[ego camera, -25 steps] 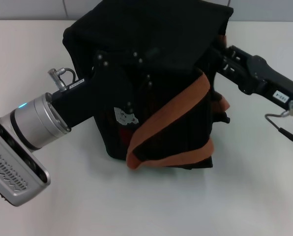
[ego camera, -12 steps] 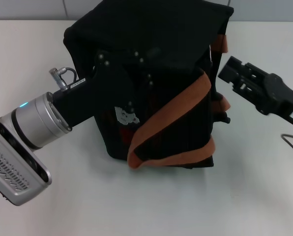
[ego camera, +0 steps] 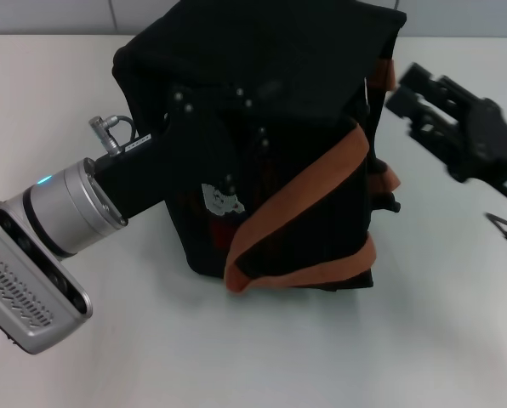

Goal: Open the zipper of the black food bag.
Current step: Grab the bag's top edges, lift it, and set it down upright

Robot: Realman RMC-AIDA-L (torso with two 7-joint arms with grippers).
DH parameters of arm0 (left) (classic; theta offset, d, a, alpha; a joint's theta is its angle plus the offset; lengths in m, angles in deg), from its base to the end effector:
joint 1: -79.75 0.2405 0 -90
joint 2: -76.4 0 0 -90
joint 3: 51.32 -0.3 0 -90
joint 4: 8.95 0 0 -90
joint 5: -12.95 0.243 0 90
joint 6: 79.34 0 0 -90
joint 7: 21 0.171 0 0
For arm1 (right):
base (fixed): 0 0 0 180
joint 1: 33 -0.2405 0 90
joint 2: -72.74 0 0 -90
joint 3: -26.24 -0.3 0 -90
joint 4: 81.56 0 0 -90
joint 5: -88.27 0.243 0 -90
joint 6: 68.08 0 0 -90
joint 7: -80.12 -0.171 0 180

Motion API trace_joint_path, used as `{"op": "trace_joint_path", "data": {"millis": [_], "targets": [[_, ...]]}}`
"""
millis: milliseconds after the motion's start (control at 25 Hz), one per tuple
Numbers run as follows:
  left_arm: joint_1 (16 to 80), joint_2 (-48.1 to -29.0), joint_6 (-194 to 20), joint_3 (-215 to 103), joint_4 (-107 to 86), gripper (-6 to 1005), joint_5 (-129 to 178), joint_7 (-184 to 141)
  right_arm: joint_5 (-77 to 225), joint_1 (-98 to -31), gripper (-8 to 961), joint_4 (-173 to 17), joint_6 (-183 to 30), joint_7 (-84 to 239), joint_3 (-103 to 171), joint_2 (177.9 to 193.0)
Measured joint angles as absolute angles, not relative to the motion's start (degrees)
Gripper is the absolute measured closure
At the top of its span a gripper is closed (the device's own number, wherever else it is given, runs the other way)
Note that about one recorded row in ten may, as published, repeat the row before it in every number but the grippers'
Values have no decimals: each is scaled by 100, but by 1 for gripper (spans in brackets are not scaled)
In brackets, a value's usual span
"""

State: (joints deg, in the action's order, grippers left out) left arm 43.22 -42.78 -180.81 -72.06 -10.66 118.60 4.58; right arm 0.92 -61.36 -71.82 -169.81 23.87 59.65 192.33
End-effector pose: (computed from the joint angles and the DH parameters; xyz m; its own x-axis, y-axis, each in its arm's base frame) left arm -0.2397 0.3482 -0.0900 0.4723 -0.8599 0.1935 -0.2904 -0.3591 -0.8870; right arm 0.2836 0.3386 -0.0573 0.3479 -0.1201 -0.9298 -0.5202 -0.8498 -0.0849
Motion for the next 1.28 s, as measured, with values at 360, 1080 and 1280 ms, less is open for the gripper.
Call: {"op": "trace_joint_path", "data": {"millis": [360, 1080, 1280], "targets": [[4302, -4279, -18076, -7190, -1062, 901, 11859, 458, 192, -6364, 444, -7664, -16161, 2975, 5951, 19240], [4289, -4278, -18058, -7175, -1055, 901, 11858, 441, 319, -5576, 446, -7383, -16881, 3117, 5851, 19226], [4291, -4278, -18058, -7176, -1045, 901, 11859, 450, 342, -5811, 445, -7333, -16961, 3011, 5850, 19208]]}}
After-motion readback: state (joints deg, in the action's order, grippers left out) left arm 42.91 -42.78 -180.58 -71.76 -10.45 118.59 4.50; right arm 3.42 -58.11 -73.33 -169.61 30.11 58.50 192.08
